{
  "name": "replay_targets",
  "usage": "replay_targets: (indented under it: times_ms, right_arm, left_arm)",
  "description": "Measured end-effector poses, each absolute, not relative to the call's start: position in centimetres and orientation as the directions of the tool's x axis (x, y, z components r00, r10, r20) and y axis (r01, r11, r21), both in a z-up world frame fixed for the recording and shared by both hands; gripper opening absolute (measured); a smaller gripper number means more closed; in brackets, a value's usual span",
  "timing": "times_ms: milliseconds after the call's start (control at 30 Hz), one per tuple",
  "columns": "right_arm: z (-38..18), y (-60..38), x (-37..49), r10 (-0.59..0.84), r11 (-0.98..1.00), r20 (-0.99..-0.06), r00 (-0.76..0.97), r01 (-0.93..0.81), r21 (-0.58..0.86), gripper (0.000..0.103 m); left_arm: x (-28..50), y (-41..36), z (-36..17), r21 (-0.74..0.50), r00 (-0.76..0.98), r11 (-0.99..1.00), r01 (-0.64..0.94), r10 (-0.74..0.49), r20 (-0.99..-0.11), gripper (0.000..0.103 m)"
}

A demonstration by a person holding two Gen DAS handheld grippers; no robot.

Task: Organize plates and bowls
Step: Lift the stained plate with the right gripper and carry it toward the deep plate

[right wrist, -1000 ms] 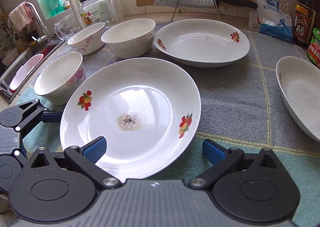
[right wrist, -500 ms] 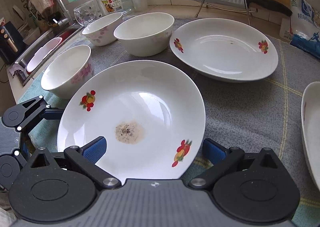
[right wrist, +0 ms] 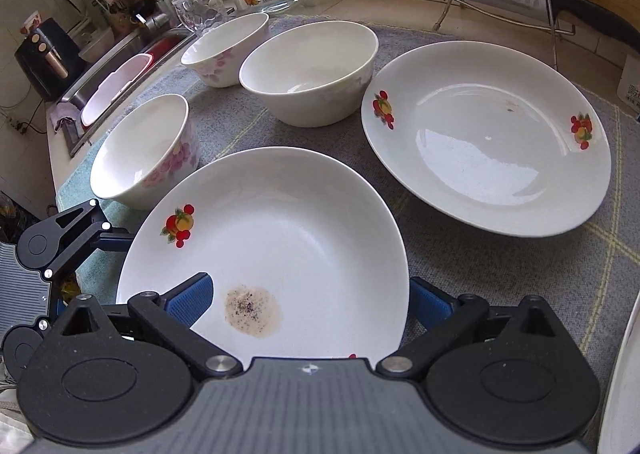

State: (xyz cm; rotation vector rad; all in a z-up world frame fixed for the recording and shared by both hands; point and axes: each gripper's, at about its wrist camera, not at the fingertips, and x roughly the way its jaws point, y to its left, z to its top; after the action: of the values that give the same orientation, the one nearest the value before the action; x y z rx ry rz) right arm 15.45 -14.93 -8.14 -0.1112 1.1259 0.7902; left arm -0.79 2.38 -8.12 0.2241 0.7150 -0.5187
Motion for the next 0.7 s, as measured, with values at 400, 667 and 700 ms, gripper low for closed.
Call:
replay_targets:
  times_ms: [400, 667, 700]
  right_arm:
    - [-8.1, -14.8, 17.5, 0.576, 0.678, -0.814, 0.081, -0.604, 0.419, 0.103]
    - [-8.1, -14.8, 17.8, 0.581, 0.670, -0.811, 0.065, -0.603, 0.432, 0.103]
    - [-8.1, -14.8, 17.9, 0.580, 0.670, -0.812, 0.064, -0.605, 0.431, 0.103]
  left_arm:
    - [-1.1, 2.1, -7.8, 0.064, 0.655, 0.842, 0.536, -0.367, -0.660, 0.102]
    - [-1.2, 1.9, -7.7, 0.067, 0.655, 0.836, 0.545, -0.374, -0.657, 0.100]
    - [-1.2, 1.9, -7.7, 0.064, 0.652, 0.834, 0.548, -0.379, -0.657, 0.099]
